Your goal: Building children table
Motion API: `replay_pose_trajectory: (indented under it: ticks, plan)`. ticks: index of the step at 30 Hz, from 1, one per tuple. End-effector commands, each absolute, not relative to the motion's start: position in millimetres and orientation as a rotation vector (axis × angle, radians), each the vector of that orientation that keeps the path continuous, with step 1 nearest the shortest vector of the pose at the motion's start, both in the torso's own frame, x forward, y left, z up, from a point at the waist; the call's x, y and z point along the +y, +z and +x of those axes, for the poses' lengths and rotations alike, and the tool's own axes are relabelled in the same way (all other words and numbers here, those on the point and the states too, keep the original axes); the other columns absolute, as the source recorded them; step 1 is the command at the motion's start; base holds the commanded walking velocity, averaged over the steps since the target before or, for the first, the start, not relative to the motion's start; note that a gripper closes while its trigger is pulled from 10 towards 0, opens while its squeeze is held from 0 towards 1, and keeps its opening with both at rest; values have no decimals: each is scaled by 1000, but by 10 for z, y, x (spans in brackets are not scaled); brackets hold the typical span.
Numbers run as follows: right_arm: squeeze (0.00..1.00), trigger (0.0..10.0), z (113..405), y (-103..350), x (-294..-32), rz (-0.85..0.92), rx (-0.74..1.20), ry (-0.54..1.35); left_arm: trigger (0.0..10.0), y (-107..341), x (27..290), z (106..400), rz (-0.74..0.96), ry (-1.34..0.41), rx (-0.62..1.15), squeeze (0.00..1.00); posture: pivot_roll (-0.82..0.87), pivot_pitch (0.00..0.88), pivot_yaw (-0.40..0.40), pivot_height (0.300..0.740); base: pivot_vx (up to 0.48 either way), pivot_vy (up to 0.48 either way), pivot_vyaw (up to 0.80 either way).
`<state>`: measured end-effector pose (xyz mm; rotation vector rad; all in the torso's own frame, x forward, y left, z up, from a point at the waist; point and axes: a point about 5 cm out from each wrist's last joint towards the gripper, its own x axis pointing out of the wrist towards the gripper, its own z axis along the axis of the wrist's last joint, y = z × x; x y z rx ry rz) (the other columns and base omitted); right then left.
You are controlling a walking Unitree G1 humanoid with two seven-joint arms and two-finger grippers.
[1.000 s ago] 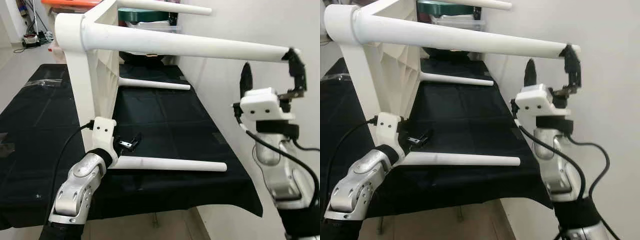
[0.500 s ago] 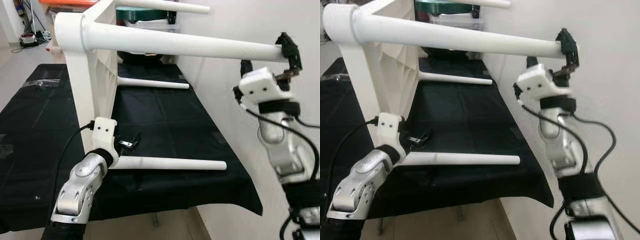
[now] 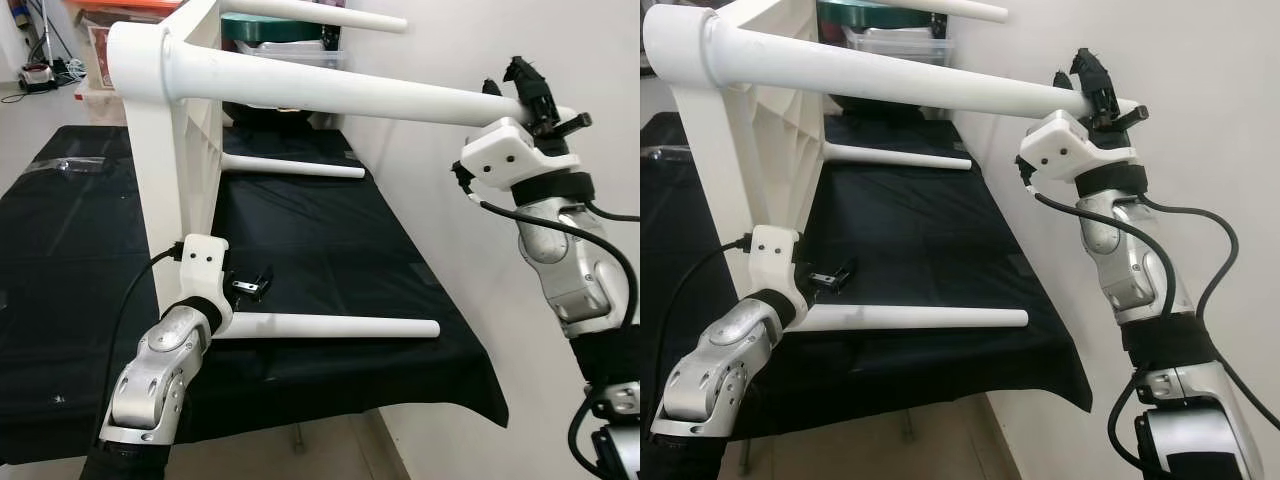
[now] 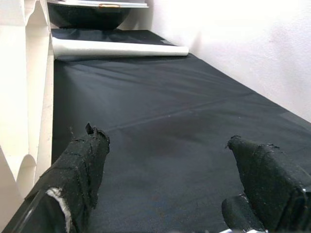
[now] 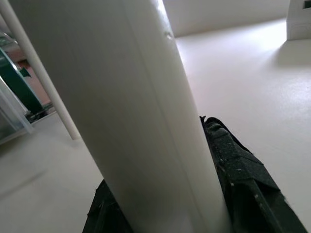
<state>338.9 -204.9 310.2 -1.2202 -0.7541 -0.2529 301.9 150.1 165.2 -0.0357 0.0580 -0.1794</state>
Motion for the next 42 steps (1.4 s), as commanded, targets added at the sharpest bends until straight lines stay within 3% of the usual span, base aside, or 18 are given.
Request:
replay_pose_trajectory:
  ticks: [1,7,10,13,17,18,19,22,23,25,28,36,38,42]
  plan:
    - [0,0,3414,2986,-1977,-1186,-744,-169,10000,1621,1633,3043,-22,-103,84,0,5,0,-113,740,0,0,0]
    - [0,0,3480,2980,-2010,-1185,-723,-151,10000,1666,1754,3056,-12,-45,81,0,7,0,-114,740,0,0,0]
    - [0,0,3567,3051,-2036,-1202,-708,-158,10000,1782,1976,3062,38,3,73,0,20,0,-111,740,0,0,0]
    - [0,0,3591,3063,-2040,-1205,-701,-156,10000,1819,2033,3061,50,14,70,0,20,0,-111,740,0,0,0]
    - [0,0,3721,2958,-2049,-1149,-576,-104,10000,2033,2311,3028,150,36,58,0,46,0,-107,740,0,0,0]
    - [0,0,3786,2846,-2040,-1085,-486,-66,10000,2186,2476,3000,214,46,49,0,67,0,-106,740,0,0,0]
    - [0,0,3786,2846,-2040,-1085,-486,-66,10000,2186,2476,3000,214,46,49,0,67,0,-106,740,0,0,0]
    - [0,0,3903,2361,-1952,-736,-200,38,10000,2640,2963,2908,416,77,54,0,114,0,-106,740,0,0,0]
    - [0,0,3903,2361,-1952,-736,-200,38,10000,2640,2963,2908,416,77,54,0,114,0,-106,740,0,0,0]
    - [0,0,3903,2129,-1889,-637,-115,51,10000,2953,3275,2884,525,136,59,0,139,0,-101,740,0,0,0]
    - [0,0,3890,1959,-1829,-552,-47,58,10000,3228,3475,2864,594,177,52,0,145,0,-98,740,0,0,0]
    - [0,0,3830,1662,-1687,-442,61,97,10000,3495,3603,2874,697,183,61,0,159,0,-89,740,0,0,0]
    - [0,0,3703,1313,-1599,-307,217,131,10000,3692,3669,2888,775,190,54,0,163,0,-77,740,0,0,0]
    - [0,0,3581,1096,-1484,-203,318,172,10000,3824,3632,2902,801,178,19,0,161,0,-73,740,0,0,0]
